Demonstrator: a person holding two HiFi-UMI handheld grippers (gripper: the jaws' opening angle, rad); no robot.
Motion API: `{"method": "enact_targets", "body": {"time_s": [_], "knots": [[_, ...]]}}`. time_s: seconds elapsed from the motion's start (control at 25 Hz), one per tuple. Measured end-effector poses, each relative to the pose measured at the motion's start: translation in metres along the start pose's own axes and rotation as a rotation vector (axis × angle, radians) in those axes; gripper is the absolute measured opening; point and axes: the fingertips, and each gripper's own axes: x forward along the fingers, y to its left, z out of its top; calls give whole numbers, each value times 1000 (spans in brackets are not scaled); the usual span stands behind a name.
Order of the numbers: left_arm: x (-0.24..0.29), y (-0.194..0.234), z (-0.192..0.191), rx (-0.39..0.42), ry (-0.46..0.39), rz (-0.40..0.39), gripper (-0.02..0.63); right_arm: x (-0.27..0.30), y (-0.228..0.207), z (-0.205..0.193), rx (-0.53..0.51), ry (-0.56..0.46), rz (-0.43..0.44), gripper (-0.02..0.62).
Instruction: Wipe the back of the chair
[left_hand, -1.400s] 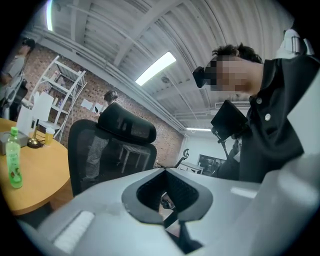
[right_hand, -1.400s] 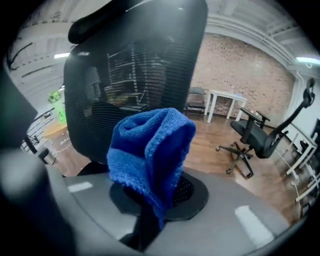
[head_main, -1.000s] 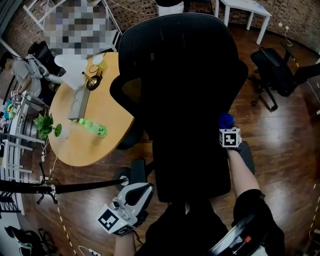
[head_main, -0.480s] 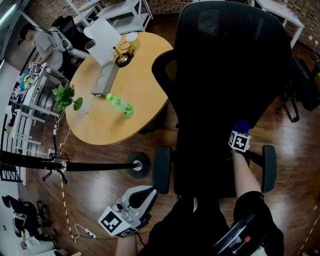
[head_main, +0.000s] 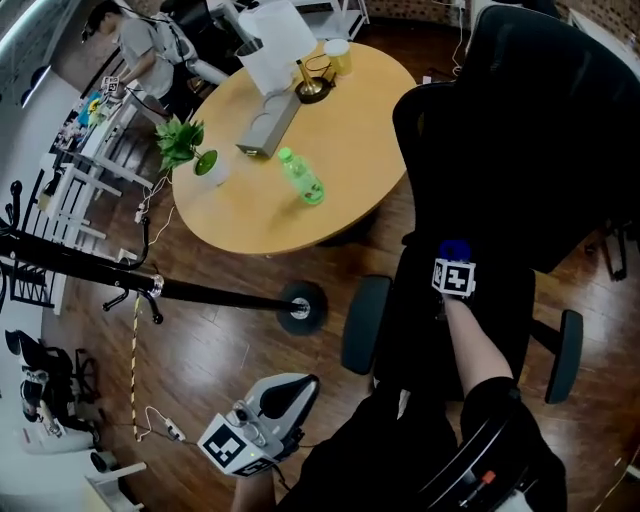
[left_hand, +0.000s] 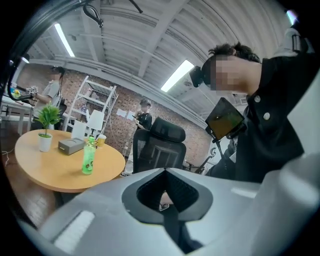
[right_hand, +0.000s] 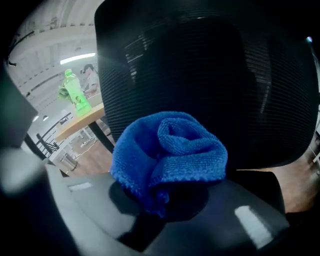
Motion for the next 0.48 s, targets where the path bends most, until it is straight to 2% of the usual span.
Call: {"method": "enact_targets", "body": {"time_s": [0.08, 0.16, 0.24, 0.32, 0.48], "knots": [[-11, 2, -1, -3, -7, 35, 5, 5, 24, 1, -22, 8, 47, 52], [-20, 4, -4, 1, -4, 59, 5, 10, 56, 1, -30, 11, 140, 52], [-24, 5, -4, 3, -10, 74, 5, 14, 76, 5, -56, -5, 181, 52], [-23, 4, -2, 3, -30, 75, 5, 9, 96, 16, -96, -59, 249, 52], [-12, -1, -2, 26, -49, 32, 5, -43, 136, 52, -119, -249, 472, 52]]}}
